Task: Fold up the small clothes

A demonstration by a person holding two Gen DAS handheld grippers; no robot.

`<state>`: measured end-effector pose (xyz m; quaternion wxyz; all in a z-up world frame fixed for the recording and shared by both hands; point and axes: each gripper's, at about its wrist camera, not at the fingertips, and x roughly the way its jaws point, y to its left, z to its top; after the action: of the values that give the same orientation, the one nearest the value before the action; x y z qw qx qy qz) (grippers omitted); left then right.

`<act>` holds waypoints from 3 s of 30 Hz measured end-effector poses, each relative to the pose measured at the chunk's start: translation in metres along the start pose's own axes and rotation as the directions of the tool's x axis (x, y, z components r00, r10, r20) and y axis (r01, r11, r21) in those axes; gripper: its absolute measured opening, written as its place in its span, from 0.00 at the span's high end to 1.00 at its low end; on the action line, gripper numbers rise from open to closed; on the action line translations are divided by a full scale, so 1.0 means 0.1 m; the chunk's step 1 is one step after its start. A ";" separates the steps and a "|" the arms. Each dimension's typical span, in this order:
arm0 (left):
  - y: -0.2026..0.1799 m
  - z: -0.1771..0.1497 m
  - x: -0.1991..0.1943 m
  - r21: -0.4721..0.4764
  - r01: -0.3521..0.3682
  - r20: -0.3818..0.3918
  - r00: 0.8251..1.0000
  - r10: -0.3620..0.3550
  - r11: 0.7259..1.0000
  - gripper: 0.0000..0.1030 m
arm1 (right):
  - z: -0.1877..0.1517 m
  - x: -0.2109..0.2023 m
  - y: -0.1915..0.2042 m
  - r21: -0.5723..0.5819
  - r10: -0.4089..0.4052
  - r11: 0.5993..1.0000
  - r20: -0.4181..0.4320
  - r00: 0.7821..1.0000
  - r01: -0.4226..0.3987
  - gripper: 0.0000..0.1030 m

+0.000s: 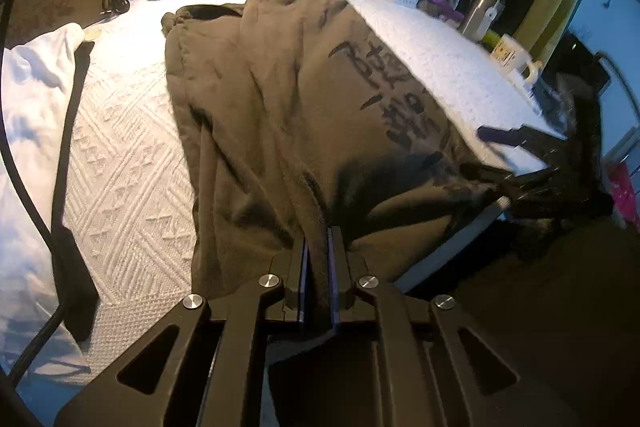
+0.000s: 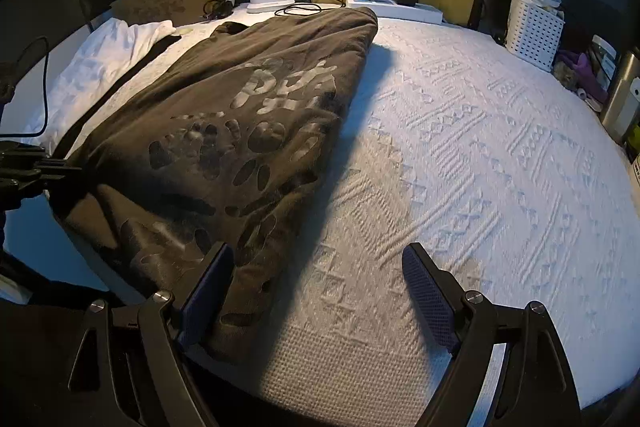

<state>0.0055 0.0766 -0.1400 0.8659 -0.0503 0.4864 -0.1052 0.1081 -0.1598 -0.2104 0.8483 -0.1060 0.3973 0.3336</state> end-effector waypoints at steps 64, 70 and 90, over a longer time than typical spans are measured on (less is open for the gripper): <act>0.71 2.28 1.28 -0.008 -0.001 0.045 0.999 0.001 1.000 0.54 | 1.49 0.98 -0.78 0.039 0.022 0.999 -0.021 1.000 -0.021 0.15; 0.76 2.39 1.19 0.012 -0.032 0.076 0.997 0.031 0.999 0.54 | 1.60 1.06 -0.78 0.042 0.035 0.999 -0.017 0.999 -0.035 0.15; 1.46 1.87 0.90 -0.173 -0.085 0.112 0.988 0.106 0.981 0.30 | 1.99 1.38 -0.82 0.089 0.130 0.988 -0.005 0.992 -0.129 0.15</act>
<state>0.2299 0.1951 -0.1450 0.8905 -0.1059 0.4421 -0.0189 0.3451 -0.0667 -0.1886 0.8266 -0.0440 0.4223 0.3694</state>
